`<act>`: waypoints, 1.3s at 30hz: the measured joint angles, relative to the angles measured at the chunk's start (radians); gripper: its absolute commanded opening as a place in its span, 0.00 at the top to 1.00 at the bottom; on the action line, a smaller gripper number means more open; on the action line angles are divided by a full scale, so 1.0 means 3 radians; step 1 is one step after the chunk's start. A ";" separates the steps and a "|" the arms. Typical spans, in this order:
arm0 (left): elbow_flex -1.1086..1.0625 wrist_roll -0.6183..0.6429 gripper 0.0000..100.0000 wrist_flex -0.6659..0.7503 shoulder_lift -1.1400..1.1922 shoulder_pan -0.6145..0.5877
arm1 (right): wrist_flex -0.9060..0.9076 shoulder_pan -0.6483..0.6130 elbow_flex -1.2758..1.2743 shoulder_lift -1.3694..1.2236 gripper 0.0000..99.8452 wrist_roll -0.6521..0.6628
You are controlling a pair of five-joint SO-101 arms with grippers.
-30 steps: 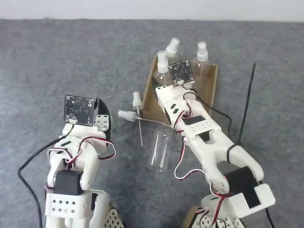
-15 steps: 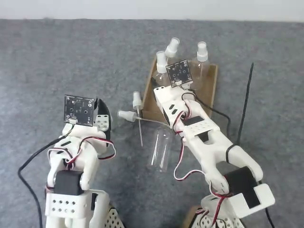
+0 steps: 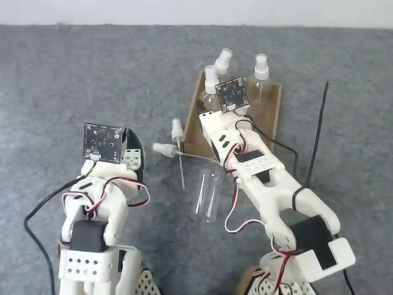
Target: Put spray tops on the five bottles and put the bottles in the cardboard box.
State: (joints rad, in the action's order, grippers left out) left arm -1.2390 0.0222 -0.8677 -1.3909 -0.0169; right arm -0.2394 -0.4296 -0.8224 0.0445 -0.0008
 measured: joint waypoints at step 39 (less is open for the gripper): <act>0.0000 0.0000 0.99 0.0000 0.0000 0.0000 | 0.1846 -0.0066 0.0639 0.1381 0.75 0.0210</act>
State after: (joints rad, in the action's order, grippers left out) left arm -1.2390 0.0222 -0.8677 -1.3909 -0.0169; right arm 0.3145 -0.4496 -0.6306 0.4588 0.0621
